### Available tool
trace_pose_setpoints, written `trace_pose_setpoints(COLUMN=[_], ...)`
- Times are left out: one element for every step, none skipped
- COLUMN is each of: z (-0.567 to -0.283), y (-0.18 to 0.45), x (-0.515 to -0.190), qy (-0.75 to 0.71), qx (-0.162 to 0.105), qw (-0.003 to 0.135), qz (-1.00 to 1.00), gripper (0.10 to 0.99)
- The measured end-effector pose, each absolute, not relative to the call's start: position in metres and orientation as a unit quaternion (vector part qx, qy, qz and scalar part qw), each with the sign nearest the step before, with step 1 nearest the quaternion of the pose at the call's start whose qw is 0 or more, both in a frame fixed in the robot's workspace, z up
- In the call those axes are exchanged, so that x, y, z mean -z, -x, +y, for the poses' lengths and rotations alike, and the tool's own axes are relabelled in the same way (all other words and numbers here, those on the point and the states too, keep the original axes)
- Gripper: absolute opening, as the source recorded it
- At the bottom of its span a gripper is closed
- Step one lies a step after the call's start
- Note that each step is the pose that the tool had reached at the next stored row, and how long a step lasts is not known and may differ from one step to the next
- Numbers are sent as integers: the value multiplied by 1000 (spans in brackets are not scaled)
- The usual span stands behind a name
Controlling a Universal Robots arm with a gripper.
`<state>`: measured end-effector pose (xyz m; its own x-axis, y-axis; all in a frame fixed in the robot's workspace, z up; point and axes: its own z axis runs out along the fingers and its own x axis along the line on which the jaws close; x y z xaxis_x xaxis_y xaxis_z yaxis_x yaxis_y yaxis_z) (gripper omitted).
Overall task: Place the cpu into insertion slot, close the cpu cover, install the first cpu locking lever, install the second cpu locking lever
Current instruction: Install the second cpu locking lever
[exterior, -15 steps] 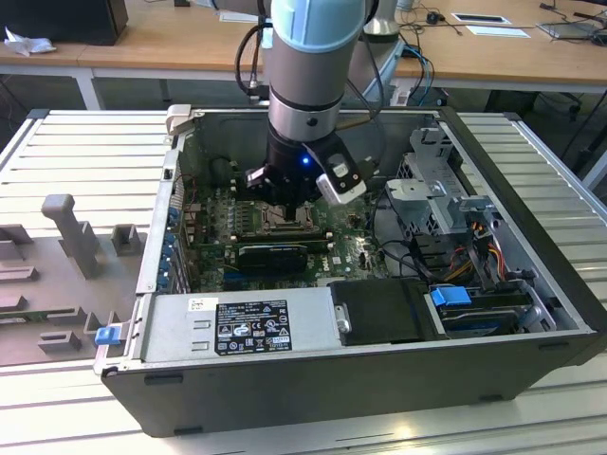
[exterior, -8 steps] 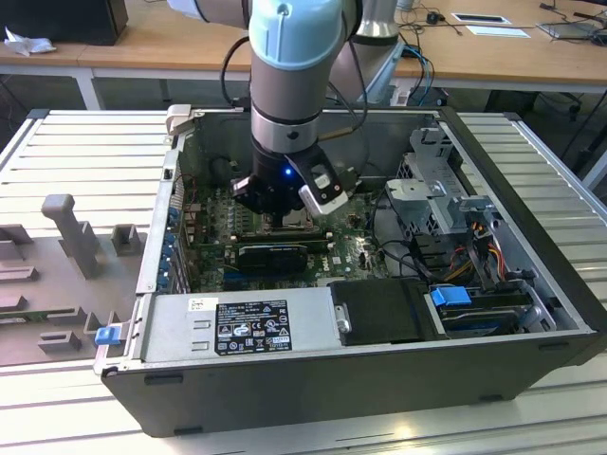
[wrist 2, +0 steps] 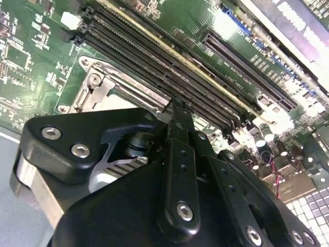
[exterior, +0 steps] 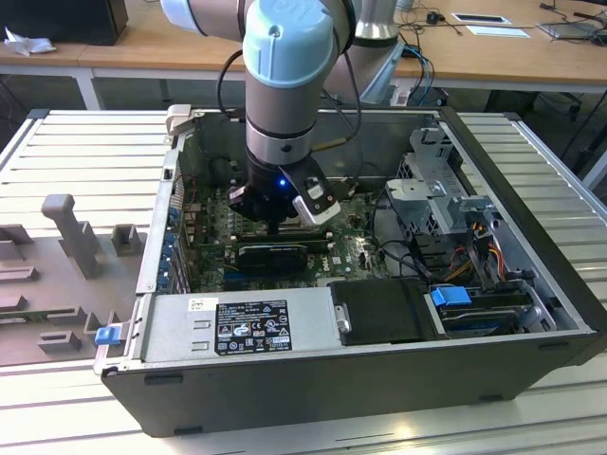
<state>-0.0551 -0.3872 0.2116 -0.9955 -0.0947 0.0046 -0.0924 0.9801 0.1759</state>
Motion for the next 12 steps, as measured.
trace_pose_setpoints(z=[-388,-390,-392,-394,-395,-396,-398,-398,-399,-401,-401,-404], y=[56,56,57,58,59,59,59,59,59,60,60,63], x=[-212,-212,-212,-212,-211,-211,-211,-211,-211,-211,-212,-211], qy=[-47,-47,-47,-47,-47,-47,-47,-47,-47,-47,-47,-47], qx=[91,93,94,97,99,101,104,107,110,114,116,122], qw=[6,6,6,6,6,6,6,6,5,5,5,5], qz=[-995,-995,-994,-994,-994,-994,-993,-993,-993,-992,-992,-991], gripper=[106,106,106,106,106,106,106,106,106,106,106,106])
